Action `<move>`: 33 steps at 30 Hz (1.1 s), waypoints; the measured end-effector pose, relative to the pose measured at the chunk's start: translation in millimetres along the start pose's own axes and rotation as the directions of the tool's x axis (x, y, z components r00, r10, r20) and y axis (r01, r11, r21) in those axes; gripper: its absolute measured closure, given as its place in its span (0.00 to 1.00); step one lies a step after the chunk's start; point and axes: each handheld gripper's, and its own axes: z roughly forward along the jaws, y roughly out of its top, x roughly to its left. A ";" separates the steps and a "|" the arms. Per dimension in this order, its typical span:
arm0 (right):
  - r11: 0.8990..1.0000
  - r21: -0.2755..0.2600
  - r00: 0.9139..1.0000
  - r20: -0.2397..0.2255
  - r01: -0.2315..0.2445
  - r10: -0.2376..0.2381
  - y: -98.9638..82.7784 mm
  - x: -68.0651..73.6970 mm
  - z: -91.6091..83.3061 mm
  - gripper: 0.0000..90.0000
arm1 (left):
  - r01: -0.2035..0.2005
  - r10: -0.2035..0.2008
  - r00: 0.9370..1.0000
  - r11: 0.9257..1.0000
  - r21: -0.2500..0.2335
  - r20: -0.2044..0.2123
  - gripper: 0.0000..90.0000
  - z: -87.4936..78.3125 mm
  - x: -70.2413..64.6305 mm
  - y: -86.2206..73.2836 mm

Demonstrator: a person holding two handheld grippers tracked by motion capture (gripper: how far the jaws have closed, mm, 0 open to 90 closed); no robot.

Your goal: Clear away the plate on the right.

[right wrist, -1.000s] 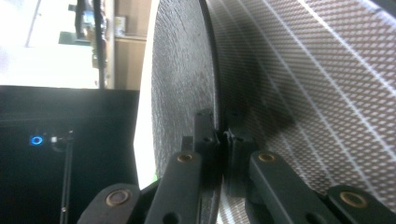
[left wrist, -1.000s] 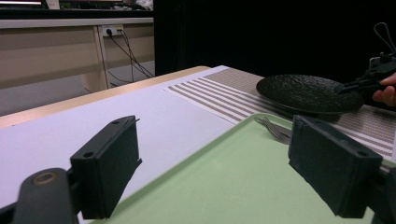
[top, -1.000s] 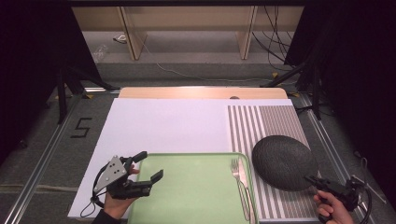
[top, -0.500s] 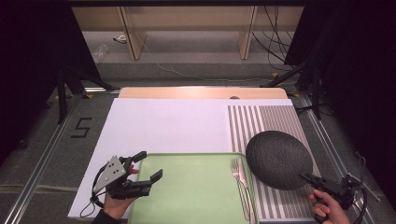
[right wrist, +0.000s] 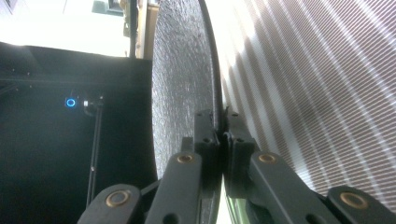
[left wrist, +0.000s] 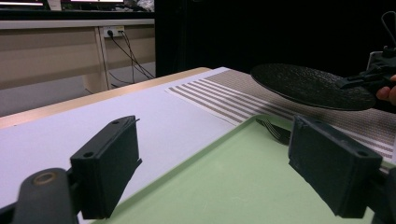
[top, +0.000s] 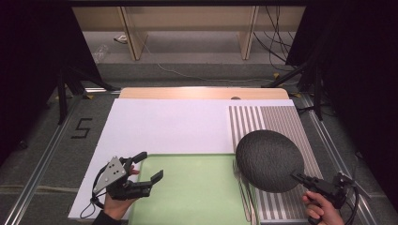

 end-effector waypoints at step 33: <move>0.959 0.271 0.996 -0.014 0.085 -0.084 -50.9 21.4 61.6 0.96 | 0.000 0.000 1.000 1.000 -0.002 0.000 0.18 -0.5 0.1 0.0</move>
